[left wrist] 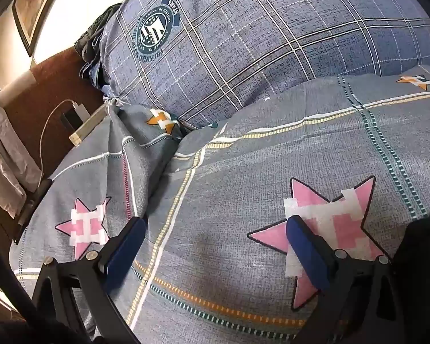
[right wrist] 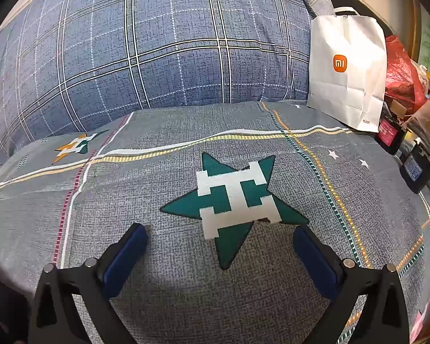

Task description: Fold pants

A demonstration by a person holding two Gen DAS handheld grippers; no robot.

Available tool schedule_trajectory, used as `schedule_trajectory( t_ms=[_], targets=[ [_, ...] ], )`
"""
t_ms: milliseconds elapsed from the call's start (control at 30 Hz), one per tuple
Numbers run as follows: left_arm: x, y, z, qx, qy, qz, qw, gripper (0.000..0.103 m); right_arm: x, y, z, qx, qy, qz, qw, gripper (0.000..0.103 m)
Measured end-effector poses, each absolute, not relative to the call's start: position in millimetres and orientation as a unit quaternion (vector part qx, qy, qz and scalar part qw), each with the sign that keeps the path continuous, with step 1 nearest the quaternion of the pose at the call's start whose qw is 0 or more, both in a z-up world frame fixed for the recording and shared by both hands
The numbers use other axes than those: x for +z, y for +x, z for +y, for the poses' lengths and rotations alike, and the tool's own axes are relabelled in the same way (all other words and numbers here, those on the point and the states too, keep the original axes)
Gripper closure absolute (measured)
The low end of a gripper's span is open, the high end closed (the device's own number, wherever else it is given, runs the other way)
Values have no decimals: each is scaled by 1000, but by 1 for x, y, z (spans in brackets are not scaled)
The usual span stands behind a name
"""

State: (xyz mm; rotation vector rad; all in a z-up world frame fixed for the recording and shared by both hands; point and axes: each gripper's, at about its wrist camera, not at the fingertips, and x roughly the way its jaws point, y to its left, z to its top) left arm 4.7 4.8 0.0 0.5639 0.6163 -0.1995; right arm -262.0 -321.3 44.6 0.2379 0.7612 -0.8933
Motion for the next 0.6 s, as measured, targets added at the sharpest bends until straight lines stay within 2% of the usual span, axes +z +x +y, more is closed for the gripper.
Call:
schedule_trajectory(
  t_ms=[33,300,600],
  targets=[
    [1,-3,-2,-67,319,255,910,4,45,-262,-321,-420,113,356,827,0],
    [-6,-25,-15,-68,310,260,912,4,44,-262,-321,-419,114,356,827,0],
    [2,1,0,-85,291,287,909,4,44,-263,-321,-419,114,355,828,0]
  ],
)
